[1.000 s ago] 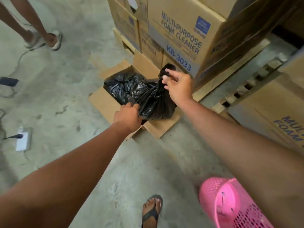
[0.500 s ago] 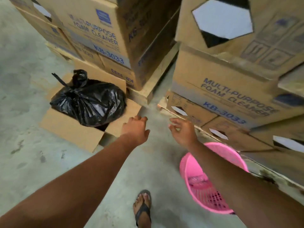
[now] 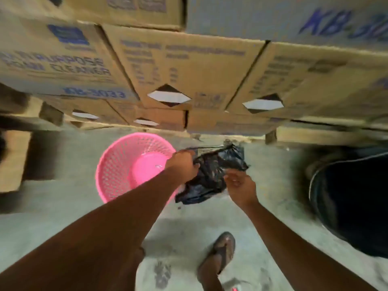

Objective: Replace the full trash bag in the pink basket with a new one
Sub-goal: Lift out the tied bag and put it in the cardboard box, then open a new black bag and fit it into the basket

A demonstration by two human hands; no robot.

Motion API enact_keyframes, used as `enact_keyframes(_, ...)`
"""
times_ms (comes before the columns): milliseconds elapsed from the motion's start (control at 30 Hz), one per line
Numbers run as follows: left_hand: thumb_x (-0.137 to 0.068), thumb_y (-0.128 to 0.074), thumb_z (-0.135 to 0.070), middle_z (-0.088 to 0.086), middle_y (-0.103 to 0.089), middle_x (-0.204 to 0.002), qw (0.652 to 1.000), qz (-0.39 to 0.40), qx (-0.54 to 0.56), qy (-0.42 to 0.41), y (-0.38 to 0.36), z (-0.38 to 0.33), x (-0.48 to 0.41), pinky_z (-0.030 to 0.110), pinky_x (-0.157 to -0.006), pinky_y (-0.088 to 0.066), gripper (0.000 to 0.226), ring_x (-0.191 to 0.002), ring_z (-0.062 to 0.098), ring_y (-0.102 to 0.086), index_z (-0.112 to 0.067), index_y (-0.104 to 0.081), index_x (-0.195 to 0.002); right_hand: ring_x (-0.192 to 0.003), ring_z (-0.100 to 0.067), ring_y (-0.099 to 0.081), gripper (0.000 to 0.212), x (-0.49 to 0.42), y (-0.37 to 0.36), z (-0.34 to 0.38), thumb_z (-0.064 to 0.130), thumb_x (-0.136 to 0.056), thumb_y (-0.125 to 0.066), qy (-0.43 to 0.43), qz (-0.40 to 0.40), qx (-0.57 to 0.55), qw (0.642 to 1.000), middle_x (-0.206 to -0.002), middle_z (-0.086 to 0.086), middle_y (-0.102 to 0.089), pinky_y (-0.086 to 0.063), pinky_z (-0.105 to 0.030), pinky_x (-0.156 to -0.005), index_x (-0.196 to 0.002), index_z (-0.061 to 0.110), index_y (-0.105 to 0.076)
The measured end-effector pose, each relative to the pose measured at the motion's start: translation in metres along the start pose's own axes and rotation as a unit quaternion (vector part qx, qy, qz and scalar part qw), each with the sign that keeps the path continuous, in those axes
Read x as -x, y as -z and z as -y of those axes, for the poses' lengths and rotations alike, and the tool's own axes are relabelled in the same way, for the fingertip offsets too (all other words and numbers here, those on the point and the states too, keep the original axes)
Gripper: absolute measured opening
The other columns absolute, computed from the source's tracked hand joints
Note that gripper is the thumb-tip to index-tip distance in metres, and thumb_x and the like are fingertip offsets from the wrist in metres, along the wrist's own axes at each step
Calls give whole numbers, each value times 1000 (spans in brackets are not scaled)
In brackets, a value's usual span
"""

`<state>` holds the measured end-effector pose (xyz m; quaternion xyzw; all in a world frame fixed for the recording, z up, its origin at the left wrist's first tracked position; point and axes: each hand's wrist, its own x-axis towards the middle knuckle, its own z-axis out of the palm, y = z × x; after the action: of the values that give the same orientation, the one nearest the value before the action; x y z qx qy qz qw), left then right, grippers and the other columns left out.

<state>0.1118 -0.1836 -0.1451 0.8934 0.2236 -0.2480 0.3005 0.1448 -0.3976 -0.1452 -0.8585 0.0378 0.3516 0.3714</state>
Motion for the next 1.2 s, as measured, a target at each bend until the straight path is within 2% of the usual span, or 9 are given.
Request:
enact_keyframes(267,-84,-57,-39,18,-65,-118,996,93,-7,16,-159,-44,-97,45,-97,-51,51,-111,38,-61,-13,-53,-127,-81,-24,-71,16,-57,0,-193,27,-84,-75,-176,-45,-101,978,-90,2,-76,-60,-48,-87,-98,30,-69)
enact_keyframes(433,-88,-68,-32,7,-58,-136,994,101,-40,14,-207,1,-160,19,-102,-33,46,-130,29,-49,-18,-57,-131,-99,-19,-71,27,-139,-68,-252,45,-65,-76,-146,-35,-172,974,-99,4,-76,-58,-50,-93,-91,49,-67)
enact_keyframes(600,-79,-67,-51,13,-50,-143,985,106,-128,-44,-252,36,-223,41,-117,-22,53,-140,35,-32,-37,-55,-128,-109,-20,-66,46,-210,-111,-247,27,-76,-85,-144,-43,-193,970,-113,2,-67,-53,-38,-100,-119,27,-67)
enact_keyframes(700,-60,-58,-75,17,-21,-161,971,183,-150,-25,-284,47,-256,59,-116,-19,82,-148,43,-10,-52,-41,-137,-113,-21,-63,72,-247,-135,-266,60,-52,-83,-165,-54,-174,969,-127,-2,-62,-48,-34,-107,-119,41,-65)
enact_keyframes(767,-70,-64,-67,19,-6,-162,969,178,-173,-5,-298,50,-263,68,-115,-9,82,-148,46,3,-50,-32,-144,-113,-26,-59,82,-268,-152,-291,71,-43,-74,-179,-46,-126,975,-133,-5,-52,-47,-34,-108,-121,51,-59)
enact_keyframes(867,-74,-74,-51,21,-20,-155,971,125,-206,-8,-297,43,-257,75,-110,-8,88,-146,45,-9,-40,-28,-149,-115,-26,-61,65,-255,-147,-275,39,-63,-83,-136,-57,-148,978,-133,-10,-57,-47,-33,-109,-125,42,-63)
enact_keyframes(967,-71,-80,-41,18,-47,-141,974,117,-189,-50,-286,34,-240,63,-109,-31,86,-134,41,-41,-25,-39,-145,-116,-18,-61,53,-235,-127,-258,2,-81,-72,-100,-64,-191,974,-128,-6,-66,-47,-30,-108,-130,21,-64)
enact_keyframes(1067,-67,-84,-28,19,-61,-128,983,142,-77,-84,-265,18,-209,40,-99,-48,78,-118,37,-57,-10,-51,-136,-116,-19,-61,52,-205,-97,-239,-9,-83,-66,-88,-51,-233,967,-125,-4,-65,-48,-28,-104,-129,16,-65)
enact_keyframes(1200,-66,-83,-16,20,-60,-132,982,136,12,-128,-209,-18,-152,40,-104,-47,82,-123,35,-56,-7,-48,-140,-122,-25,-60,52,-145,-50,-198,-16,-83,-62,-88,-18,-290,953,-132,-12,-63,-44,-43,-112,-129,9,-63)
